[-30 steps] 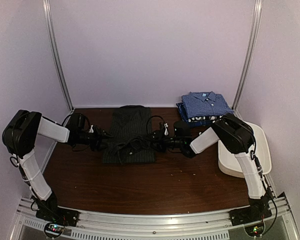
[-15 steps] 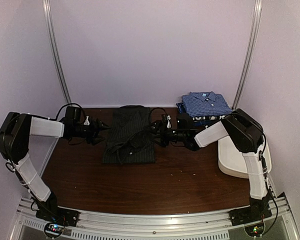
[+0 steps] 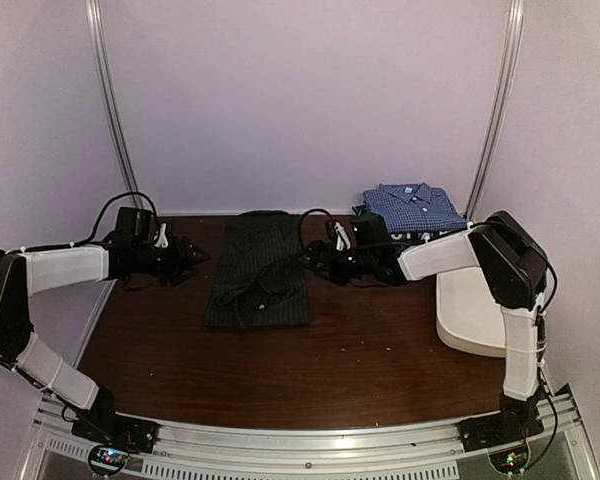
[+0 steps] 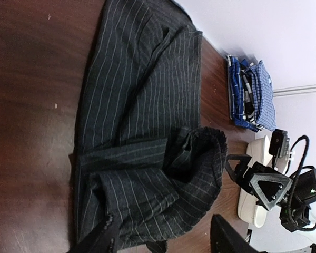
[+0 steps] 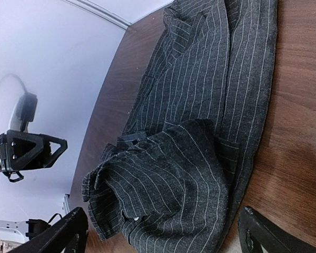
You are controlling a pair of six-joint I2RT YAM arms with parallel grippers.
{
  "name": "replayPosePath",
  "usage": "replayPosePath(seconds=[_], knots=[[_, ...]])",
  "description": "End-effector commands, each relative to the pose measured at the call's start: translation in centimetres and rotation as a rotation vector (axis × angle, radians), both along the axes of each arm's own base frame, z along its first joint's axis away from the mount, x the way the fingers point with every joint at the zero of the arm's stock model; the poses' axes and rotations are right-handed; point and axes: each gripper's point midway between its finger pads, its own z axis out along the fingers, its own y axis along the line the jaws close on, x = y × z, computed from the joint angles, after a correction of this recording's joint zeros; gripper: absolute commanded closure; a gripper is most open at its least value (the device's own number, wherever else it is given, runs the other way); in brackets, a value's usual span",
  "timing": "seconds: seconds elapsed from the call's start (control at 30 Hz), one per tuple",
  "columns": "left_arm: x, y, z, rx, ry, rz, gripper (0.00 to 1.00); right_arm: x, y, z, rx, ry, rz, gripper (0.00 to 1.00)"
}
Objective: Fold and stack the long sleeve shirts
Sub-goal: Fold the rectangle-folded shirt at the center of the board.
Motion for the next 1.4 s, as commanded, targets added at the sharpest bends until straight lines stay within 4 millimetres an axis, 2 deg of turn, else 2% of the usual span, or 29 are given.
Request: replayPosePath(seconds=[0.0, 0.17, 0.3, 0.43, 0.6, 0.73, 0.9, 0.97, 1.1, 1.27, 1.37], knots=[[-3.6, -0.7, -2.1, 0.113, 0.03, -0.03, 0.48, -0.7, -0.4, 0.7, -0.215, -0.129, 0.003, 0.0], [-7.3, -2.7, -4.0, 0.197, 0.068, -0.076, 0.66, -1.8, -0.5, 0.9, -0.32, -0.184, -0.017, 0.0], [-9.0, -3.9, -6.0, 0.219, 0.112, -0.099, 0.76, -2.8, 0.1, 1.4, -0.369, -0.219, -0.018, 0.0], [-9.1, -5.6, -6.8, 0.21, 0.127, -0.123, 0.8, -3.2, -0.1, 3.0, -0.39, -0.272, -0.071, 0.0], [-7.8, -7.4, -7.3, 0.205, 0.127, -0.144, 0.81, -3.5, -1.3, 6.0, -0.422, -0.35, -0.155, 0.0], [-6.3, -8.4, -7.4, 0.213, 0.118, -0.149, 0.81, -3.4, -3.1, 8.5, -0.442, -0.393, -0.221, 0.0], [-3.3, -9.5, -6.3, 0.233, 0.083, -0.141, 0.81, -3.5, -5.1, 11.0, -0.469, -0.437, -0.282, 0.0], [-1.6, -9.8, -5.7, 0.232, 0.063, -0.129, 0.81, -3.6, -5.7, 11.6, -0.483, -0.445, -0.297, 0.0], [2.6, -9.1, -5.8, 0.238, 0.052, -0.076, 0.8, -3.8, -7.5, 13.0, -0.489, -0.461, -0.359, 0.0], [8.2, -7.9, -4.6, 0.234, 0.011, -0.024, 0.79, -3.7, -10.8, 14.8, -0.479, -0.458, -0.481, 0.0], [10.5, -7.1, -4.0, 0.244, -0.002, -0.007, 0.78, -3.5, -12.6, 15.5, -0.449, -0.461, -0.53, 0.0]])
